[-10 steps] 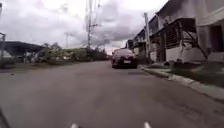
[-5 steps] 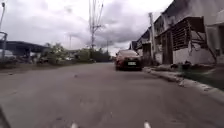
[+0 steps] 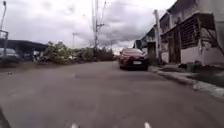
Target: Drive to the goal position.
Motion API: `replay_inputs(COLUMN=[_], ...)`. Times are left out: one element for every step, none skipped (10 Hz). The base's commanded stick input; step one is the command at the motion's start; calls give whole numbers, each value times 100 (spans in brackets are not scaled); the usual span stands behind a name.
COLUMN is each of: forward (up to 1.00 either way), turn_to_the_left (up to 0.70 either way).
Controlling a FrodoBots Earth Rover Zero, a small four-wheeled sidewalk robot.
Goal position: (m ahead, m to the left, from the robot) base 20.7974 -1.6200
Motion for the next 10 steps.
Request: replay_inputs(forward=[70,70,70,70,70,70,70,70,70,70], turn_to_the_left=[4,7,-16,-35,-20,5,12,9,6,7])
